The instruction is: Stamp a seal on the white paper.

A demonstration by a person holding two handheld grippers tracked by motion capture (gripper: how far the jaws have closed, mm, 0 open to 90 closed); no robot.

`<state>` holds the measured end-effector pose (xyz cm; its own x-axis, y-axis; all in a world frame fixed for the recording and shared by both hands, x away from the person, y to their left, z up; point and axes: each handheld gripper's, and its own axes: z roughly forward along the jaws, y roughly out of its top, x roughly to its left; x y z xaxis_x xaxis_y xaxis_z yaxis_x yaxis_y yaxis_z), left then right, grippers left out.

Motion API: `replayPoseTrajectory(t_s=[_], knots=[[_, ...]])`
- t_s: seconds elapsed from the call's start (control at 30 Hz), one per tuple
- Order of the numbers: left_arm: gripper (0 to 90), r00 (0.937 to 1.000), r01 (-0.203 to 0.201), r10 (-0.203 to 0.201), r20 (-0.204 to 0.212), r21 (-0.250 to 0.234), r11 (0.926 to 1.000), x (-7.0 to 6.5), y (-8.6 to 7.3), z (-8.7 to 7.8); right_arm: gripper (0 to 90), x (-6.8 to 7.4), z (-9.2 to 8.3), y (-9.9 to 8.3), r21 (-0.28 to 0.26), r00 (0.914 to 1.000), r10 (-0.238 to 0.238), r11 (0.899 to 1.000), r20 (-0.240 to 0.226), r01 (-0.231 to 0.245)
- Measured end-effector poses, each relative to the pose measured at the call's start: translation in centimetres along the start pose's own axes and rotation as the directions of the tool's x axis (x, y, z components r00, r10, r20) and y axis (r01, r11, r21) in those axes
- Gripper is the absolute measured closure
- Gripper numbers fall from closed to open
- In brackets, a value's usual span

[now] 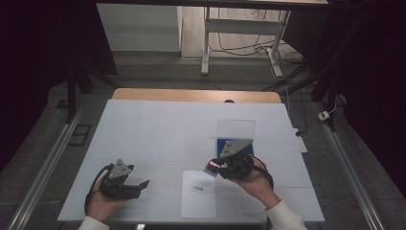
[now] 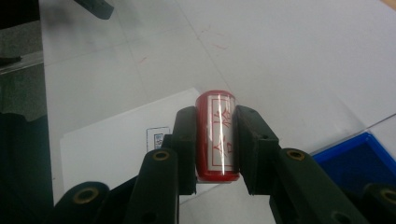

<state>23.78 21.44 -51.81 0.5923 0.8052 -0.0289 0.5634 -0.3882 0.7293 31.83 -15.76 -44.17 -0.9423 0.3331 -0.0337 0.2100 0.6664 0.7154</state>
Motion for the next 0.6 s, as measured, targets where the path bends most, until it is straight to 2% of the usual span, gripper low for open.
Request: replayPoseTrajectory(t_s=[0.6], knots=[[19.3, 1.0000, -0.008, 0.008, -0.003, 0.005, 1.0000, -0.1, 0.2, 0.3, 69.4, -1.5, -2.5, -0.1, -0.033, 0.9955, 0.016, 0.999, 0.093, -0.013]])
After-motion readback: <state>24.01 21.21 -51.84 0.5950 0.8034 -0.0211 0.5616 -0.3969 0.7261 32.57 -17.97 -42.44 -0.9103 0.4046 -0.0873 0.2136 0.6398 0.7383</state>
